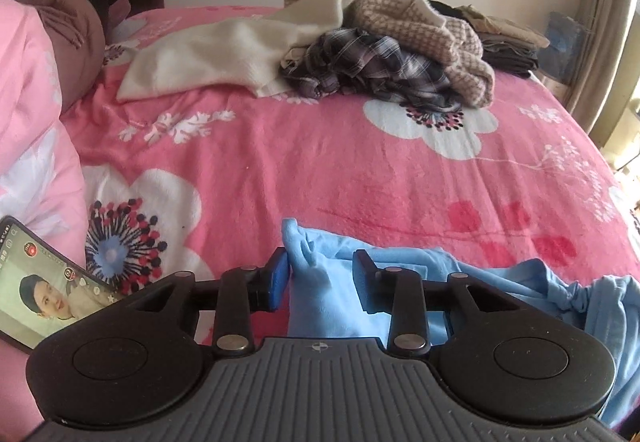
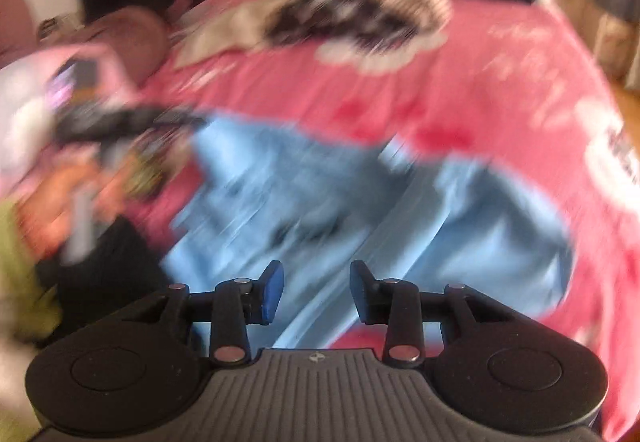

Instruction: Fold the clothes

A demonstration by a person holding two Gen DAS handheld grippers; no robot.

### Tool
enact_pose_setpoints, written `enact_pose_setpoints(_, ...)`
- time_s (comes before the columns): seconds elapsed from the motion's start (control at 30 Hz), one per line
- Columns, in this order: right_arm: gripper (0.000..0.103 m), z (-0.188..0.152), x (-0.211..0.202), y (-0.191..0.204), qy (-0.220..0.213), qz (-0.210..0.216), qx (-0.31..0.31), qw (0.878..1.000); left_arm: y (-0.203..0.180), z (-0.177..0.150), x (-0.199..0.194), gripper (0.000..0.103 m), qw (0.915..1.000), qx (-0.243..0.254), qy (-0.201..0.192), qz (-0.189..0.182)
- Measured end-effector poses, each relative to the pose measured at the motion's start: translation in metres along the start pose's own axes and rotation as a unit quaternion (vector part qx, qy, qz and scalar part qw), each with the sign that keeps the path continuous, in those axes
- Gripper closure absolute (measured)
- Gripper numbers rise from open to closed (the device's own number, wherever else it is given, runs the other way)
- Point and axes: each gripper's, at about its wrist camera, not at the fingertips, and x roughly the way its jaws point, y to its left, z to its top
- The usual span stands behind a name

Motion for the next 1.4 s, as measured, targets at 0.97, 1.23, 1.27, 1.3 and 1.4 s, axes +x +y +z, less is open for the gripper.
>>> enact_pose_setpoints(0.97, 0.051, 0.036, 0.041, -0.029, 0.018, -0.014, -0.001, 1.0, -0.012, 0.017, 0.072, 0.049, 0.9935, 0.091, 0.059, -0.034)
enact_pose_setpoints(1.23, 0.067, 0.048, 0.146, -0.051, 0.087, -0.049, -0.015, 0.995, 0.006, 0.023, 0.078, 0.049, 0.9948, 0.062, 0.063, -0.05)
enact_pose_setpoints(1.27, 0.084, 0.045, 0.146, -0.056, 0.087, -0.054, -0.008, 0.995, 0.009, 0.025, 0.08, 0.048, 0.9949, 0.058, 0.064, -0.053)
enact_pose_setpoints(1.3, 0.092, 0.045, 0.143, -0.061, 0.082, -0.053, 0.001, 0.995, 0.011, 0.027, 0.083, 0.048, 0.9948, 0.054, 0.067, -0.056)
enact_pose_setpoints(1.4, 0.096, 0.048, 0.125, -0.074, 0.036, -0.067, 0.027, 0.997, 0.013, 0.028, 0.094, 0.048, 0.9918, 0.059, 0.082, -0.078)
